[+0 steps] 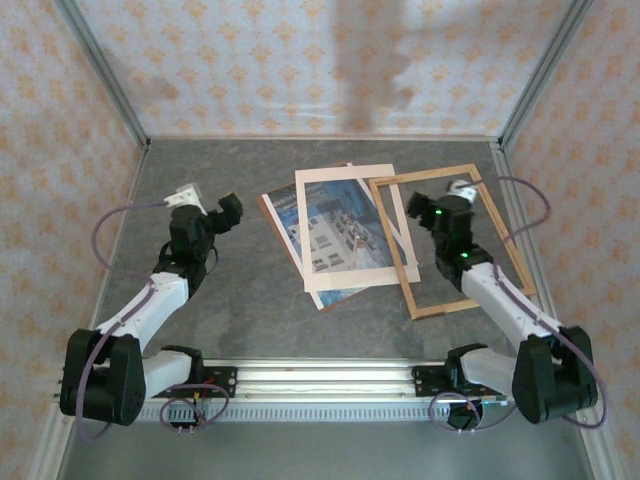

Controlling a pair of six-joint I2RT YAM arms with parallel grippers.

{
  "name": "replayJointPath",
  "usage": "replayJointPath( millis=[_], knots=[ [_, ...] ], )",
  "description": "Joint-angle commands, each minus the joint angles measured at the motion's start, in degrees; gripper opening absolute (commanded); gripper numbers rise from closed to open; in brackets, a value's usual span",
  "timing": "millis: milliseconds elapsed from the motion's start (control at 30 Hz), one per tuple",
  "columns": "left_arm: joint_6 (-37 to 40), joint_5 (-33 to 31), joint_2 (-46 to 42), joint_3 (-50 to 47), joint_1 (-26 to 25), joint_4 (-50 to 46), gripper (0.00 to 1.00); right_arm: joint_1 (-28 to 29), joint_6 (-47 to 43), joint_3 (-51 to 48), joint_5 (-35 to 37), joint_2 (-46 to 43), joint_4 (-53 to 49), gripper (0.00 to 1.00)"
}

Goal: Put the photo into the frame

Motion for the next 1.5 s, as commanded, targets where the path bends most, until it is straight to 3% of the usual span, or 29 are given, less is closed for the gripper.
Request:
replayJointPath(
  millis=[0, 100, 200, 333, 600, 967, 1200, 1333, 1467],
  knots=[
    [-5.54, 5.38, 2.70, 1.86, -7.24, -3.76, 0.98, 6.26, 1.50, 4.84, -2.41, 6.35, -9.83, 0.95],
    [-1.62, 1.76, 7.15, 6.29, -15.01, -9.98, 0.97, 9.65, 1.00, 10.04, -3.27, 13.87, -14.73, 0.89],
    [-1.13, 3.30, 12.84, 10.42, -18.45, -12.70, 0.95, 13.65, -0.24, 13.79, -6.71, 20.28, -15.05, 0.86],
    [-1.49, 6.58, 18.83, 14.50, -18.60, -13.66, 0.93, 16.45, 0.77, 17.62, -11.88, 26.66, -13.97, 0.83],
    [0.46, 1.13, 24.36, 20.11, -17.92, -19.14, 0.92, 17.17, 3.16, 23.35, -19.22, 37.08, -14.22, 0.78],
    [-3.94, -2.54, 16.29, 11.23, -8.97, -16.31, 0.92, 20.91, 7.04, 29.27, -25.44, 46.34, -13.75, 0.72],
    [-10.56, -7.00, 6.69, 2.44, -2.34, -14.49, 0.92, 28.28, 7.13, 44.69, -31.74, 56.24, -16.54, 0.68],
    [-9.60, -7.15, 2.29, 1.32, -2.26, -16.51, 0.92, 29.02, 4.17, 47.41, -33.64, 53.94, -18.54, 0.68],
    [-8.69, -3.54, 1.35, 1.58, -4.53, -15.15, 0.91, 27.76, -1.37, 42.69, -27.38, 45.64, -22.34, 0.72]
  ],
)
